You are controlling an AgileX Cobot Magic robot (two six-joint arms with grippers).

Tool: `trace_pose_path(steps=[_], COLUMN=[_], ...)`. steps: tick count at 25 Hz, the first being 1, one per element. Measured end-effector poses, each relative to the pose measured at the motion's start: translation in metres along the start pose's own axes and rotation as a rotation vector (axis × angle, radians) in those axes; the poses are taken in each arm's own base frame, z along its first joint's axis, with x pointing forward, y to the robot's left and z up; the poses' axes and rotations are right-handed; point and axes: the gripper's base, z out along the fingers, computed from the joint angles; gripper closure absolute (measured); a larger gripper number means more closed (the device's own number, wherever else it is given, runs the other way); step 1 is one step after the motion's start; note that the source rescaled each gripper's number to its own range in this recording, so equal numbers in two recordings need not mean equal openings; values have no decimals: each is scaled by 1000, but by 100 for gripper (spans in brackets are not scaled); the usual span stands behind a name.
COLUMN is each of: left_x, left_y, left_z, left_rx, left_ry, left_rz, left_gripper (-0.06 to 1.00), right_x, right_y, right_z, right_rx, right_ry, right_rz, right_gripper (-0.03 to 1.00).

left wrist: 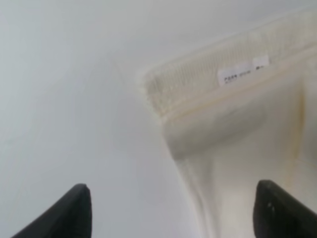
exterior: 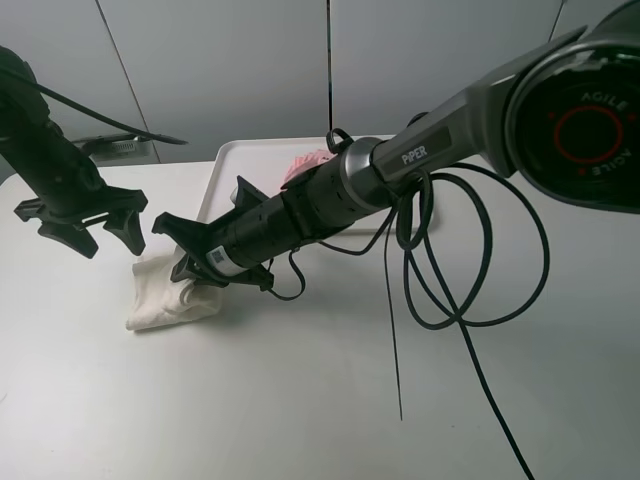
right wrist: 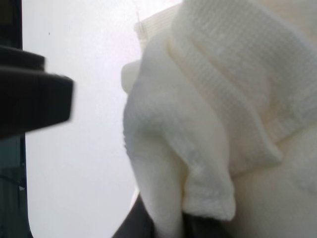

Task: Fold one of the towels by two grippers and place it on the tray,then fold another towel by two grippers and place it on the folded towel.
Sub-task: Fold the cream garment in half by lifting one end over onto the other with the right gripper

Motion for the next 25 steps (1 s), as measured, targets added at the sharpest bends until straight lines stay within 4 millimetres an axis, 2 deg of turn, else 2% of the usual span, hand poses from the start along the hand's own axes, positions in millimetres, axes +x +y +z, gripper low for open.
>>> trace_pose_path(steps=[8, 11, 15, 16, 21, 25], left_x=[-17, -22, -22, -22, -22, -22], left_y=[-6, -10, -12, -12, -13, -13], left_z=[-41, -48, -50, -50, -51, -51], left_rx=[43, 72, 96, 97, 97, 96], left_ry=[-69, -88, -89, -90, -92, -94], left_rz=[46, 64, 81, 83, 89, 90], left_gripper=[5, 5, 5, 5, 5, 5], right_x=[0, 1, 3, 4, 7, 0], right_y=[0, 1, 3, 4, 14, 34], right_z=[0, 1, 1, 0, 1, 0], right_rx=[-6, -22, -41, -52, -114, -181], right_ry=[4, 9, 28, 40, 90, 89], right_rz=[12, 30, 30, 30, 17, -20], right_gripper=[91, 81, 50, 46, 43, 43])
